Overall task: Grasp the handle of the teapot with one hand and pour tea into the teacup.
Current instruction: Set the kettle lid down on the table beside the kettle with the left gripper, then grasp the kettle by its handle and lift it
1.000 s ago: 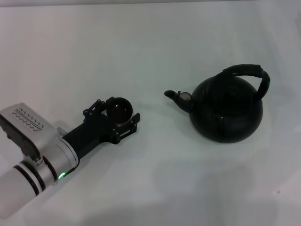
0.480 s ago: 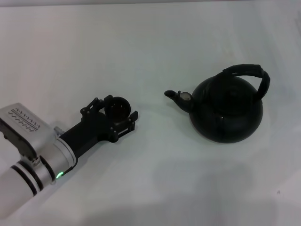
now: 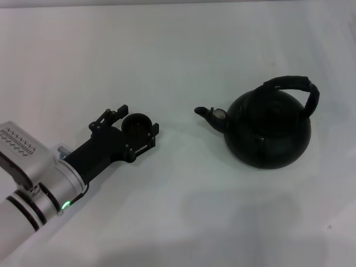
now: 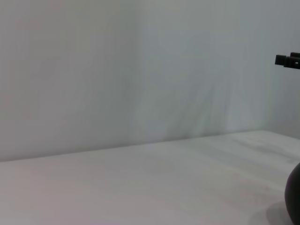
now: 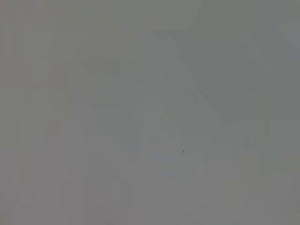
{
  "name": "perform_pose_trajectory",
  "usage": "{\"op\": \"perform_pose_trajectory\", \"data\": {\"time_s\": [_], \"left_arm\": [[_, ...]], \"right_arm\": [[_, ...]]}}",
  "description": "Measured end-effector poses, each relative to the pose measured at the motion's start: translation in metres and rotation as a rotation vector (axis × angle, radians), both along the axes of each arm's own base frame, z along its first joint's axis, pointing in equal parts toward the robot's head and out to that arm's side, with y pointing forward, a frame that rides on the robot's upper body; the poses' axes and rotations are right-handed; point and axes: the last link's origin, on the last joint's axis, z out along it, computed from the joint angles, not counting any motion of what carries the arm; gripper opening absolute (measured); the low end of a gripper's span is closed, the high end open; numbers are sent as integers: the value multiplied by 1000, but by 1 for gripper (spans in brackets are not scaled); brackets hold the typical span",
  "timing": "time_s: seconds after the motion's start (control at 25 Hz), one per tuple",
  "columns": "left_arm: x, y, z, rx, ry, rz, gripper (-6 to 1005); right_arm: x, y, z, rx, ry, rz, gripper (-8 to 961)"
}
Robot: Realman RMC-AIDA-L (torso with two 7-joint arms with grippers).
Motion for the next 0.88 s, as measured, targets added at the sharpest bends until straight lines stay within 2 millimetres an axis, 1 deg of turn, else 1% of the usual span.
{"op": "perform_pose_trajectory", "data": {"time_s": [0.36,0.68,0.88], "left_arm": [[1,-5,4,19,-31,-8,868],[-1,-19,32,177,-170,-17,866],[-5,-29,54,311,-255,3,865]], "right_arm": [[0,-1,0,-1,-1,4,715],[-3,-6,1,22,12,44,715],[2,-10,2,52,98,26,716]]}}
